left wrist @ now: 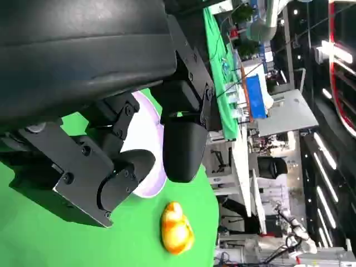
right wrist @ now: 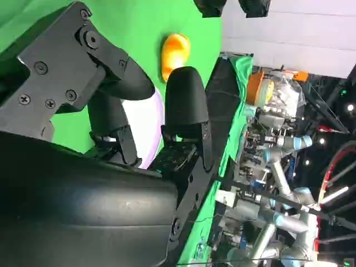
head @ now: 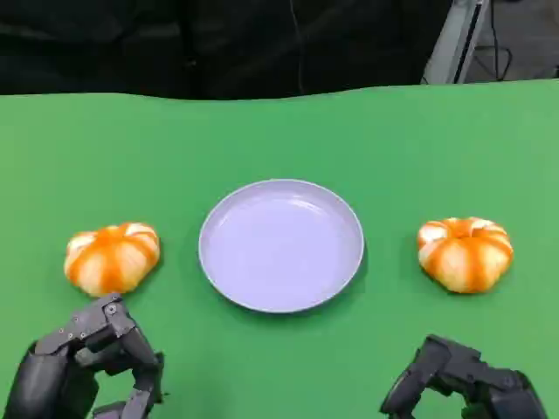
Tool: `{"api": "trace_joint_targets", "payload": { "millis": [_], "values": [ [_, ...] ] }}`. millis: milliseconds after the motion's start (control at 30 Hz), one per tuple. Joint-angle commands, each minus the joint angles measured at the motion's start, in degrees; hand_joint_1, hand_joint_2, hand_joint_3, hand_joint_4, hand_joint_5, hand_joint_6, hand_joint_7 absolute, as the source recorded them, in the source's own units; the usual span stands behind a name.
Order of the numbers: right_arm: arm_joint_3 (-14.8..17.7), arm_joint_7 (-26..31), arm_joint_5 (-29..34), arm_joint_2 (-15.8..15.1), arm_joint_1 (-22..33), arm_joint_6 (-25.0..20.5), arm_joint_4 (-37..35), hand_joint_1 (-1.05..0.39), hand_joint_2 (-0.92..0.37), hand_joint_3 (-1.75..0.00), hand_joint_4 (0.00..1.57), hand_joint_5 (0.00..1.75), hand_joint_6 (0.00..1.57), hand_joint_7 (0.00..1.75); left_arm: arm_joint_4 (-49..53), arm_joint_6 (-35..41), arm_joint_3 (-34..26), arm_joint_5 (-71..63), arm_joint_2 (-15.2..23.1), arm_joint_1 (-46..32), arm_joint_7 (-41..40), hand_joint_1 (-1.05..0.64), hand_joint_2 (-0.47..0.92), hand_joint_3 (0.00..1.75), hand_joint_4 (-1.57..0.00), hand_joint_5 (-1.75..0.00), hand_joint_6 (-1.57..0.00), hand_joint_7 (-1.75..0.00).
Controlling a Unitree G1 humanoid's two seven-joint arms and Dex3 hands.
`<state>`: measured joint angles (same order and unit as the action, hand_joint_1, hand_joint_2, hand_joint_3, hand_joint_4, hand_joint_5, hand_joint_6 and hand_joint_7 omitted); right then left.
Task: Grasp the bread from the table and place it into the plate.
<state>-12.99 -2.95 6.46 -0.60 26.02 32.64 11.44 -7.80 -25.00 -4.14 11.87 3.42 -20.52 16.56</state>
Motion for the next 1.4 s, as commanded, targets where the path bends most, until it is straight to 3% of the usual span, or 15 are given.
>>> {"api": "trace_joint_targets", "payload": {
  "millis": [33, 733, 833, 900, 1233, 1267, 1300, 1333, 1400],
  "values": [
    [0.06, 0.18, -0.41, -0.25, 0.07, 0.31, -0.17, -0.04, -0.28, -1.40, 0.75, 1.60, 0.81, 1.34, -0.57, 0.29, -0.48, 0.44, 0.61, 0.01, -0.20, 0.04, 0.50, 1.20, -0.88, -1.75, -0.77, -1.62],
    [0.02, 0.34, -0.11, -0.14, 0.10, 0.20, -0.21, -0.04, -0.27, -1.41, 0.75, 1.60, 0.80, 1.34, 0.40, -0.70, -0.66, 0.56, 0.95, 0.76, 0.40, 0.04, 0.49, 1.22, -0.88, -1.75, -0.77, -1.63],
    [-0.04, 0.52, 0.13, 0.05, -0.03, 0.26, -0.37, -0.05, -0.28, -1.41, 0.74, 1.60, 0.80, 1.34, 0.28, 0.28, -0.92, -0.99, 2.69, 1.79, 0.64, -0.04, 0.62, 0.82, -0.55, -1.38, -0.61, -1.06],
    [-0.05, 0.52, 0.11, 0.10, -0.10, 0.35, -0.44, -0.05, -0.28, -1.40, 0.74, 1.60, 0.80, 1.34, -0.45, 1.35, -0.95, -2.29, 3.56, 1.90, 0.20, -0.11, 0.73, 0.53, -0.50, -1.22, -0.58, -0.86],
    [-0.06, 0.56, 0.11, 0.09, -0.15, 0.43, -0.53, -0.05, -0.29, -1.39, 0.74, 1.61, 0.80, 1.34, -0.77, 1.83, -0.90, -2.66, 3.80, 1.90, -0.03, -0.12, 0.79, 0.39, -0.49, -1.18, -0.58, -0.78],
    [-0.17, 0.66, 0.21, 0.30, -0.38, 0.23, -0.61, -0.05, -0.29, -1.39, 0.74, 1.61, 0.80, 1.34, -2.82, 4.80, -1.21, -8.33, 6.86, 3.03, -0.45, -0.12, 0.80, 0.39, -0.49, -1.18, -0.58, -0.78],
    [-0.25, 0.73, 0.25, 0.46, -0.56, 0.10, -0.68, -0.06, -0.29, -1.39, 0.74, 1.61, 0.80, 1.34, -4.56, 7.24, -1.44, -13.05, 9.29, 3.98, -0.72, -0.29, 0.82, 0.29, -0.30, -1.01, -0.43, -0.61],
    [-0.32, 0.78, 0.27, 0.56, -0.69, 0.02, -0.74, -0.06, -0.29, -1.40, 0.74, 1.61, 0.80, 1.34, -5.91, 9.16, -1.56, -16.41, 10.91, 4.61, -0.95, -0.39, 0.88, 0.14, -0.20, -0.84, -0.39, -0.37],
    [-0.30, 0.74, 0.11, 0.55, -1.00, -0.28, -0.86, -0.06, -0.28, -1.40, 0.75, 1.61, 0.80, 1.34, -8.97, 14.73, -0.98, -24.36, 15.27, 7.21, 0.15, -0.47, 0.91, 0.05, -0.10, -0.66, -0.32, -0.18]
  ]
}}
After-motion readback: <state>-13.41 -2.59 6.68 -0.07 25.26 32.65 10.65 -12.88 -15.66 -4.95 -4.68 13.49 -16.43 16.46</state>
